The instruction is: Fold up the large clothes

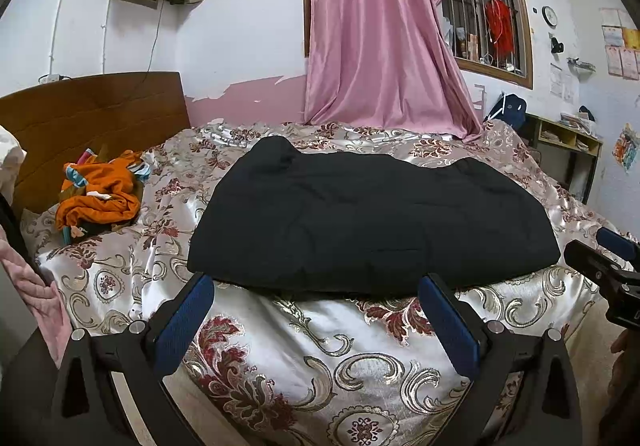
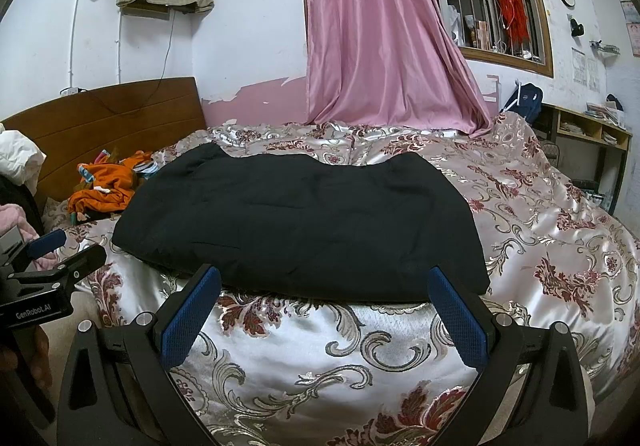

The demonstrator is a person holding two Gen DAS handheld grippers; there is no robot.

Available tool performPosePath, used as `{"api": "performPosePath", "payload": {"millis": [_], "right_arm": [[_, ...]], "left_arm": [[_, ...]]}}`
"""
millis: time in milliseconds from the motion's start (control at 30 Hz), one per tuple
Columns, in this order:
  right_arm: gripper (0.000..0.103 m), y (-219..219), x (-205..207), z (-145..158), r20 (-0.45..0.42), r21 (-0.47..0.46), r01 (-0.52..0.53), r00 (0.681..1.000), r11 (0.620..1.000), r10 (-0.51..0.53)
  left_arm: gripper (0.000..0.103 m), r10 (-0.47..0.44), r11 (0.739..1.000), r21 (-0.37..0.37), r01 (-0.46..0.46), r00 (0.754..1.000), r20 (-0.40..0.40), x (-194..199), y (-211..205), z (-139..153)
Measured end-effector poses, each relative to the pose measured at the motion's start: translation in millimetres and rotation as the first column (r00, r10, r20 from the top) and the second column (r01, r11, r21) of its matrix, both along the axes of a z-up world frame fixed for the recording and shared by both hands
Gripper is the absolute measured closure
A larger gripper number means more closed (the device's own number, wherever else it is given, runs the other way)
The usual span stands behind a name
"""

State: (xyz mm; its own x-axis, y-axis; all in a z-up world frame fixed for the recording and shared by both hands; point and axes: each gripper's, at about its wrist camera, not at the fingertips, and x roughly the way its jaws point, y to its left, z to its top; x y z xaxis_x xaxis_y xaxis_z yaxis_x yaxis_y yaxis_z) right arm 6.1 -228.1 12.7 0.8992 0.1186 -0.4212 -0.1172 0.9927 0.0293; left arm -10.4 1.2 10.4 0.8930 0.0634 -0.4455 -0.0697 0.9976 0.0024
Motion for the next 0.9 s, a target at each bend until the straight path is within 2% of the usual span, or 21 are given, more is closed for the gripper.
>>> {"api": "performPosePath", "payload": {"millis": [900], "right_arm": [[0.001, 4.7, -2.3, -2.5, -0.004, 0.004, -0.001, 1.0, 1.0, 0.001]], "left_arm": [[0.0, -0.004, 1.0, 0.016, 0.004, 1.0, -0.004, -0.5, 2.0, 1.0]]}}
